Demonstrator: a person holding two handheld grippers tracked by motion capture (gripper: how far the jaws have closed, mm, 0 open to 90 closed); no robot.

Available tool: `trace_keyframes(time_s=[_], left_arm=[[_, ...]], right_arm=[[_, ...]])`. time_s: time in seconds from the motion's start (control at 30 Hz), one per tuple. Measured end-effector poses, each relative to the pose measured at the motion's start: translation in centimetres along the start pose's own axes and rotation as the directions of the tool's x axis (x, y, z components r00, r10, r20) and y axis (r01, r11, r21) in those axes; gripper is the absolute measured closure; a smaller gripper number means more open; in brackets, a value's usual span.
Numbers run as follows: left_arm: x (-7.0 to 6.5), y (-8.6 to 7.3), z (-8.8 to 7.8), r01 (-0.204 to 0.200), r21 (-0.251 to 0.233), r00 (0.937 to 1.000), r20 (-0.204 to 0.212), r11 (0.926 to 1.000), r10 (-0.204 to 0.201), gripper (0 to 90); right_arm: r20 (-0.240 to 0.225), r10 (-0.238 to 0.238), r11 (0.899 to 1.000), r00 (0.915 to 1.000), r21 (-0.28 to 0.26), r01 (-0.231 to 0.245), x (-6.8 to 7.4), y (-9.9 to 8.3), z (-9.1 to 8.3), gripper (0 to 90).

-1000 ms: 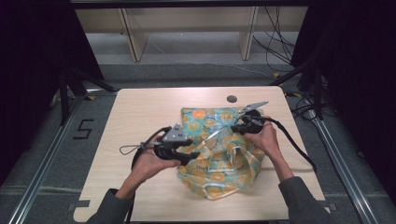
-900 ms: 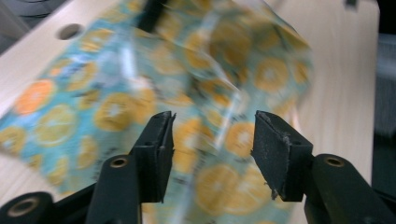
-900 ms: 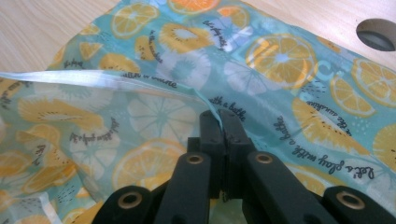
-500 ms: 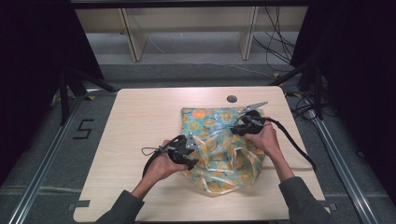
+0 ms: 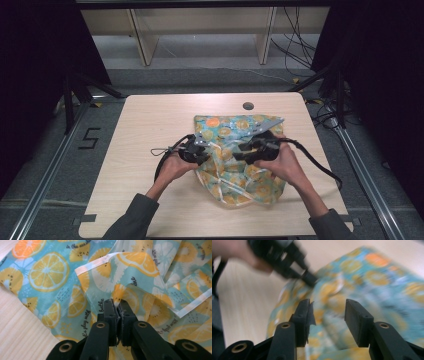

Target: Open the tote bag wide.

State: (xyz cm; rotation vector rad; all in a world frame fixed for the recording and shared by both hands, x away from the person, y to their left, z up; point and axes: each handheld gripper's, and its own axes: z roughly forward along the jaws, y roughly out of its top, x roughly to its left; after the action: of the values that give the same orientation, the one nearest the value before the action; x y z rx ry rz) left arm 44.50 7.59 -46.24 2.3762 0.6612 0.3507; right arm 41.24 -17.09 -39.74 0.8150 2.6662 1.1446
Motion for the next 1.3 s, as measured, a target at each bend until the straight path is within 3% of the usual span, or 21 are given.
trace_keyframes(time_s=[0.17,0.23,0.27,0.3,0.4,0.5,0.53,0.63,0.67,0.7,0.73,0.77,0.8,0.9,0.93,1.0,1.03,1.1,1.17,1.2,1.3], left_arm=[[0.0,0.1,-0.3,0.003,-0.006,1.0,0.001,1.0,-0.003,86.0],[0.0,0.1,-0.2,0.005,-0.007,1.0,0.007,1.0,-0.005,86.0],[0.0,0.1,-0.2,0.007,-0.011,1.0,0.006,0.9999,-0.007,86.0],[-0.1,0.1,-0.2,0.007,-0.013,1.0,0.004,0.9999,-0.006,85.9],[-0.1,0.2,-0.3,0.012,-0.015,0.9999,0.006,0.9998,-0.012,85.7],[-0.3,0.1,-0.4,0.031,-0.007,0.9995,0.011,0.9995,-0.031,85.4],[-0.1,0.2,-0.4,0.008,-0.021,0.9999,0.009,0.9997,-0.008,85.2],[0.0,0.1,-0.4,0.007,-0.023,0.9999,0.009,0.9997,-0.007,85.0],[0.0,0.1,-0.4,0.006,-0.022,1.0,0.007,0.9998,-0.006,84.7],[0.0,0.1,-0.3,0.008,-0.021,1.0,0.006,0.9998,-0.008,84.7],[0.0,0.1,-0.3,0.01,-0.021,0.9999,0.005,0.9997,-0.01,84.3],[0.0,0.1,-0.3,0.01,-0.021,0.9999,0.005,0.9997,-0.01,83.9],[-0.1,0.1,-0.3,0.009,-0.022,0.9999,0.008,0.9997,-0.009,83.6],[-0.1,0.1,-0.4,0.014,-0.026,0.9999,0.008,0.9996,-0.014,82.8],[-0.1,0.1,-0.7,0.002,-0.023,1.0,0.004,0.9997,-0.002,81.4],[-0.3,0.0,-0.9,-0.006,-0.019,1.0,0.008,0.9998,0.006,77.1],[-0.3,0.0,-0.9,-0.006,-0.019,1.0,0.008,0.9998,0.006,74.9],[-0.7,0.1,-1.4,-0.018,-0.01,0.9998,-0.001,0.9998,0.018,72.1],[-1.5,0.3,-2.1,-0.043,-0.008,0.9989,-0.021,0.999,0.043,63.8],[-2.5,0.8,-3.2,-0.082,-0.013,0.9963,-0.027,0.9965,0.082,56.2],[-3.7,1.5,-4.5,-0.107,-0.04,0.9942,-0.021,0.9935,0.106,51.2]], right_arm=[[0.03,-0.034,0.989,0.999,0.146,0.029,1.7,-2.2,3.7,55.6],[0.029,-0.035,0.989,0.999,0.143,0.03,1.7,-2.6,4.3,55.1],[0.044,-0.024,0.986,0.9988,0.168,0.016,1.8,-3.1,5.3,52.0],[0.036,-0.044,0.982,0.9984,0.184,0.036,1.7,-3.2,5.6,50.3],[0.052,-0.009,0.978,0.9986,0.208,-0.002,2.0,-3.5,6.3,45.0],[0.062,0.009,0.968,0.9981,0.25,-0.024,1.9,-3.9,7.5,38.8],[0.05,0.012,0.957,0.9987,0.288,-0.026,1.9,-4.2,8.2,37.8],[0.042,0.006,0.949,0.9991,0.315,-0.019,1.9,-4.5,8.7,38.2],[0.053,-0.014,0.953,0.9985,0.302,-0.003,2.0,-4.6,8.7,52.9],[0.053,-0.014,0.953,0.9985,0.302,-0.003,2.0,-4.6,8.7,52.9],[0.053,-0.028,0.952,0.9982,0.305,0.011,2.0,-4.6,8.6,71.9],[0.053,-0.028,0.952,0.9982,0.305,0.011,2.0,-4.6,8.6,71.9],[0.059,-0.074,0.953,0.9955,0.298,0.053,1.9,-4.6,8.4,84.6],[0.057,-0.087,0.964,0.9946,0.258,0.069,1.8,-4.3,7.8,88.6],[0.059,-0.087,0.978,0.9944,0.194,0.074,1.5,-3.5,6.4,89.5],[0.067,-0.062,0.99,0.9958,0.129,0.053,0.9,-2.5,4.5,89.6],[0.067,-0.062,0.99,0.9958,0.129,0.053,0.9,-2.5,4.5,89.6],[0.098,-0.03,0.999,0.9947,0.042,0.026,-0.1,-1.6,2.6,89.7],[0.115,-0.021,1.0,0.9932,-0.021,0.023,-1.5,-0.8,0.8,89.7],[0.151,0.007,1.0,0.9886,-0.017,-0.005,-3.1,-0.2,-0.1,89.7],[0.188,0.036,0.999,0.9815,-0.027,-0.032,-4.9,0.2,-0.1,89.7]])
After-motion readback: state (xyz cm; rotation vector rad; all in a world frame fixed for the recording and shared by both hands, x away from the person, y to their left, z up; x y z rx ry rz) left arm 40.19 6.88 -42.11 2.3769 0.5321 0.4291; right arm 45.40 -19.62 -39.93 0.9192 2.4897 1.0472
